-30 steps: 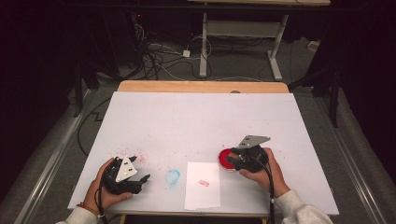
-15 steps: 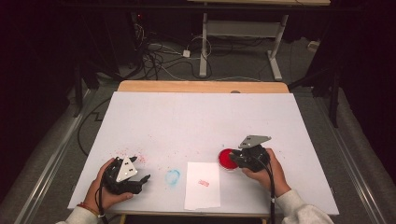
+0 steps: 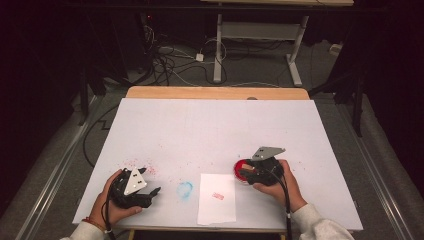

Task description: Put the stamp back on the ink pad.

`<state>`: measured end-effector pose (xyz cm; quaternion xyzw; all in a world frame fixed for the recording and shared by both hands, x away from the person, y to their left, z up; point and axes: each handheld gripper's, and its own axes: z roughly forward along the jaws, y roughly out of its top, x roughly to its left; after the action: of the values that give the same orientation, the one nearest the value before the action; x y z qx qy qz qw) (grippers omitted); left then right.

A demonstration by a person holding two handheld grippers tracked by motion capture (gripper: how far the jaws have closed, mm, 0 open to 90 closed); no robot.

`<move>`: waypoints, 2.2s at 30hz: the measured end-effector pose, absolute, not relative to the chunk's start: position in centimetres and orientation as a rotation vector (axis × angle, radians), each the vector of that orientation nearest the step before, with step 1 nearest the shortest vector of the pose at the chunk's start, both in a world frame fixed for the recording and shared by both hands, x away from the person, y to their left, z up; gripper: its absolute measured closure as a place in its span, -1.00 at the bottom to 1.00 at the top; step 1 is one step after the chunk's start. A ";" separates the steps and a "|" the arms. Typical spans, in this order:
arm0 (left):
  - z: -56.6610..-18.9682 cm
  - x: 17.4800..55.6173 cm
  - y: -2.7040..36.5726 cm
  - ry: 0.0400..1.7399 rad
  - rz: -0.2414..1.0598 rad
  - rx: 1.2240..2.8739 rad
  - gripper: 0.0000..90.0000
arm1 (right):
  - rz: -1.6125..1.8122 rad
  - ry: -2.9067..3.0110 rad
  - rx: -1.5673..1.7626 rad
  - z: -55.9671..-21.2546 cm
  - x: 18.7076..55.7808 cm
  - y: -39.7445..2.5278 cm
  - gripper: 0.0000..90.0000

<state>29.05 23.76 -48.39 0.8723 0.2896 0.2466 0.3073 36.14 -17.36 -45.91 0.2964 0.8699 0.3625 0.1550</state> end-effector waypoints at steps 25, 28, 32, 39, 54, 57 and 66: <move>-48.4 29.1 23.7 0.765 0.649 2.311 -0.54 | 1.230 2.372 0.735 -43.8 35.1 -16.6 -0.34; -48.4 29.1 23.7 0.765 0.649 2.310 -0.54 | 1.229 2.374 0.730 -43.8 35.0 -16.5 -0.33; -48.4 29.1 23.7 0.765 0.650 2.309 -0.54 | 1.210 2.358 0.739 -43.6 35.1 -16.7 -0.32; -48.4 29.0 23.7 0.765 0.650 2.305 -0.54 | 1.213 2.301 0.737 -42.3 34.9 -17.6 -0.31; -48.3 29.0 23.9 0.768 0.654 2.303 -0.54 | 1.150 2.206 0.704 -40.2 33.3 -19.2 -0.32; -48.2 29.0 23.9 0.767 0.654 2.302 -0.54 | 1.127 2.193 0.706 -40.0 33.0 -19.5 -0.33; -48.2 29.0 23.9 0.770 0.653 2.293 -0.54 | 1.102 2.157 0.713 -39.9 31.9 -20.6 -0.35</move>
<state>28.99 23.86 -48.17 0.8693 0.2920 0.2474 0.3128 31.93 -20.62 -39.89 0.2693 0.8139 0.4159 0.3035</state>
